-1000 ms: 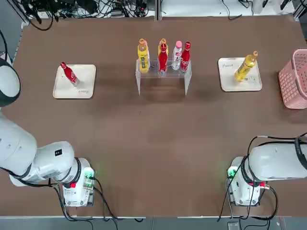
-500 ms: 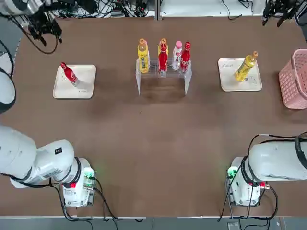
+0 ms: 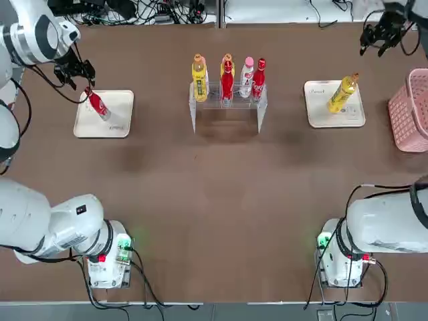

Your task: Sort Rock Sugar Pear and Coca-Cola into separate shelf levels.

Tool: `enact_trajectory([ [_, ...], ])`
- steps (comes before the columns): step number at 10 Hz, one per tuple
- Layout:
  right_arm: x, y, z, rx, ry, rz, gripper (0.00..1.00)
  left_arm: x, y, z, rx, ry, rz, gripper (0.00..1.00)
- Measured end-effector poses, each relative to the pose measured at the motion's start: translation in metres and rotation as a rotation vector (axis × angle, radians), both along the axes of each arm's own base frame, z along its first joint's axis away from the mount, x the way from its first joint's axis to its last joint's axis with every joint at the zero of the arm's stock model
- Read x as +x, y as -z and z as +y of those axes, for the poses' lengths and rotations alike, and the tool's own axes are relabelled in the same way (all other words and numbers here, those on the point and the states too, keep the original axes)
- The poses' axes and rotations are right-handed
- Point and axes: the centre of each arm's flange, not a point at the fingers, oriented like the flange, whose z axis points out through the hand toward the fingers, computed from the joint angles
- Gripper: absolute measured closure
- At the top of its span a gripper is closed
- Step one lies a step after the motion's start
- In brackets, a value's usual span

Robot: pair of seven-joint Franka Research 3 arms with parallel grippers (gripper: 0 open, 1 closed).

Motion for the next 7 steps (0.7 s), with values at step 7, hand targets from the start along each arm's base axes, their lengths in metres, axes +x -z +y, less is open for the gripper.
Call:
enact_trajectory([
  [7, -0.008, 0.033, 0.004, 0.027, 0.025, -0.022, 0.19, 0.002, 0.036, 0.016, -0.006, -0.019, -0.015, 0.24],
])
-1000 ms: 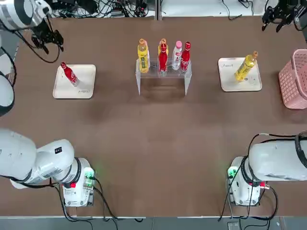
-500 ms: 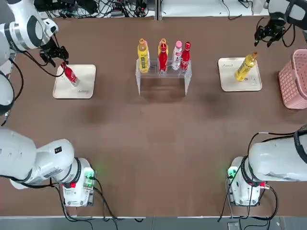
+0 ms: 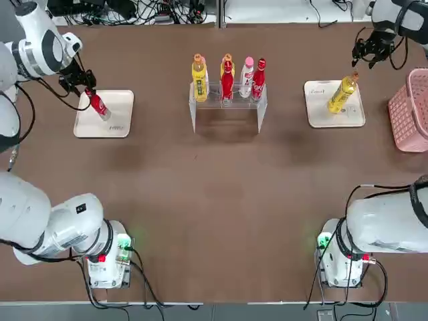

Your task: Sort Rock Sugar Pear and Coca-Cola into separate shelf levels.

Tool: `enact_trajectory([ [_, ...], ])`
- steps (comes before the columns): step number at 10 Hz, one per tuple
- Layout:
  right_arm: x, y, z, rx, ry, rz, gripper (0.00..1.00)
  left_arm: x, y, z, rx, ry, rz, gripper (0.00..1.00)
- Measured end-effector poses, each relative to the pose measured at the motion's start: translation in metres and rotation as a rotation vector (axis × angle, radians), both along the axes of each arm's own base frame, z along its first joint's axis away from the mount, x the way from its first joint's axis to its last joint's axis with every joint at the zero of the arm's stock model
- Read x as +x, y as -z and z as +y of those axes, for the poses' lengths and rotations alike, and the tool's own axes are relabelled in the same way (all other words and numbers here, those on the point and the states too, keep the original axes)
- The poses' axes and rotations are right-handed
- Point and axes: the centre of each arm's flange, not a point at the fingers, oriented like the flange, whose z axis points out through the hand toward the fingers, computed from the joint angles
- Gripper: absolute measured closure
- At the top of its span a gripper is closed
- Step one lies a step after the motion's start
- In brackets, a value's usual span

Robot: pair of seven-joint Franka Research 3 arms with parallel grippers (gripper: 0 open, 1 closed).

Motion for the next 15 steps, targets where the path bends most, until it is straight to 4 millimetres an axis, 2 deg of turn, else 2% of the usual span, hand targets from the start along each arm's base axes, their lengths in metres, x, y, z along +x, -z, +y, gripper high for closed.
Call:
enact_trajectory([
  [1, -0.003, 0.007, 0.001, 0.002, 0.005, 0.003, 0.19, 0.000, 0.000, 0.000, 0.000, 0.000, -0.001, 0.26],
  [3, -0.007, 0.015, 0.002, 0.004, 0.019, 0.012, 0.19, 0.001, 0.000, -0.002, 0.000, 0.003, -0.002, 0.37],
  [5, -0.006, 0.016, 0.006, 0.005, 0.048, 0.014, 0.19, 0.001, 0.000, -0.004, 0.000, 0.007, -0.001, 0.52],
  [7, -0.006, 0.018, 0.009, 0.005, 0.056, 0.018, 0.19, 0.001, 0.003, -0.007, -0.003, 0.013, 0.005, 0.52],
  [10, -0.009, 0.023, 0.010, 0.007, 0.060, 0.027, 0.21, 0.001, 0.004, -0.008, -0.004, 0.015, 0.008, 0.67],
  [11, -0.010, 0.024, 0.010, 0.007, 0.060, 0.029, 0.22, 0.002, 0.003, -0.009, -0.003, 0.017, 0.003, 0.67],
  [12, -0.011, 0.026, 0.010, 0.008, 0.060, 0.033, 0.25, 0.007, -0.004, -0.013, -0.001, 0.027, -0.005, 0.67],
  [13, -0.012, 0.027, 0.010, 0.008, 0.060, 0.036, 0.26, 0.017, -0.021, -0.023, -0.003, 0.027, 0.002, 0.67],
  [14, -0.012, 0.028, 0.010, 0.009, 0.061, 0.037, 0.28, 0.027, -0.053, -0.034, -0.003, 0.021, 0.023, 0.67],
  [15, -0.012, 0.029, 0.010, 0.009, 0.061, 0.038, 0.28, 0.038, -0.098, -0.053, -0.002, 0.024, 0.050, 0.67],
])
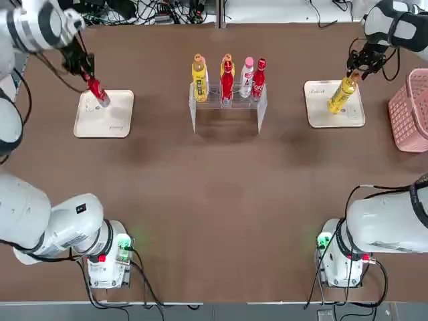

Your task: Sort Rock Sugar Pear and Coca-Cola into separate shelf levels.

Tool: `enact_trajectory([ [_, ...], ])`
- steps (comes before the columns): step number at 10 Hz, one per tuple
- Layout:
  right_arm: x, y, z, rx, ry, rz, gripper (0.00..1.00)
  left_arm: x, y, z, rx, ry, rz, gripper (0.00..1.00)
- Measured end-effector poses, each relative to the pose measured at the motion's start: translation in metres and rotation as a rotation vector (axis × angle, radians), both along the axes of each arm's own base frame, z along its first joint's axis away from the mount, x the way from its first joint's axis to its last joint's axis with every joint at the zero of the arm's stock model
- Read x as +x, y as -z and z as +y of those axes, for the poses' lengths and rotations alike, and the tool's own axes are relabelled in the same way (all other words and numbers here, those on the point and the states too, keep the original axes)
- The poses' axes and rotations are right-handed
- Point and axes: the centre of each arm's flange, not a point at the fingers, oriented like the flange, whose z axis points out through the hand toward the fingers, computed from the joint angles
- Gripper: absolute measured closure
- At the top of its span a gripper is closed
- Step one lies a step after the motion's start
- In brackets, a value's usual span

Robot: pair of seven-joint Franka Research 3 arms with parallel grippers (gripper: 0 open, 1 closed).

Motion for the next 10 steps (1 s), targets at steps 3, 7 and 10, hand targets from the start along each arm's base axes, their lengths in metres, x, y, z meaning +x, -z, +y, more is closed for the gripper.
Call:
enact_trajectory([
  [3, -0.001, 0.002, 0.001, 0.000, 0.006, 0.002, 0.36, 0.002, -0.103, -0.105, 0.026, -0.023, 0.045, 0.67],
  [7, -0.001, 0.003, 0.002, 0.000, 0.009, 0.001, 0.56, -0.033, -0.150, -0.257, 0.056, -0.149, 0.002, 0.67],
  [10, -0.001, 0.003, 0.002, -0.001, 0.010, 0.000, 0.65, -0.061, -0.187, -0.326, 0.026, -0.211, -0.064, 0.67],
])
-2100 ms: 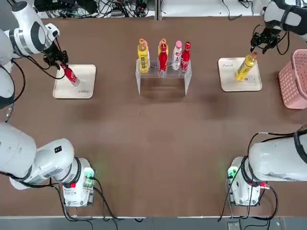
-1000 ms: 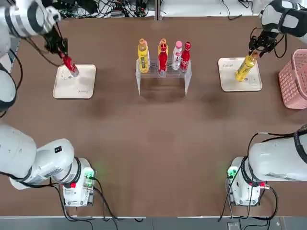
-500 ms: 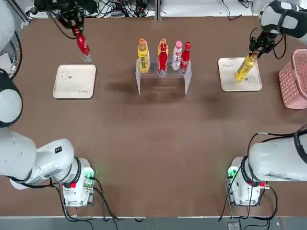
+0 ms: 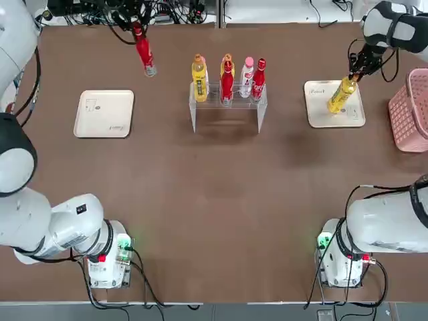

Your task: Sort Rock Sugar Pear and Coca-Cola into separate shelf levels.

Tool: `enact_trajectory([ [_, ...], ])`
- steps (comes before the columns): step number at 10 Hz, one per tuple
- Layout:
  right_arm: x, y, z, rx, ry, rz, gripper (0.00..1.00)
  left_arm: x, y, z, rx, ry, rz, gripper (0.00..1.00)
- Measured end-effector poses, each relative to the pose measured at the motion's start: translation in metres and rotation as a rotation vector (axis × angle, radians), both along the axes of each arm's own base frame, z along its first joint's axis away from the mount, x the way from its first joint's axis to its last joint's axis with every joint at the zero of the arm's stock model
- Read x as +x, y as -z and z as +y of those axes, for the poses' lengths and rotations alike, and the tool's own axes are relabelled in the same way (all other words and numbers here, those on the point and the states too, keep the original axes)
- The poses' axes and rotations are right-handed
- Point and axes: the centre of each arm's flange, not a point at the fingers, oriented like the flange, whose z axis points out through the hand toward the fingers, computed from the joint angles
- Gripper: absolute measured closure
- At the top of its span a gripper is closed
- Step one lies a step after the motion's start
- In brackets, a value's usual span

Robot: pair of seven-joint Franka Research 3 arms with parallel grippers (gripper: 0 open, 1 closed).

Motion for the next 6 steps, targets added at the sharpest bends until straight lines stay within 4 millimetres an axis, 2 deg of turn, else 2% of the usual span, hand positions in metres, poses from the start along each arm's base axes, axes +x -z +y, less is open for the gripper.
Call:
enact_trajectory([
  [4, 0.003, -0.004, 0.003, 0.000, -0.007, -0.001, 0.66, -0.043, -0.008, -0.069, -0.048, -0.028, 0.017, 0.67],
  [5, 0.008, -0.016, 0.010, 0.003, -0.021, 0.012, 0.66, -0.048, -0.007, -0.078, -0.068, -0.030, 0.033, 0.67],
  [6, 0.015, -0.040, 0.019, 0.009, -0.041, 0.035, 0.66, -0.047, -0.005, -0.083, -0.090, -0.040, 0.039, 0.67],
])
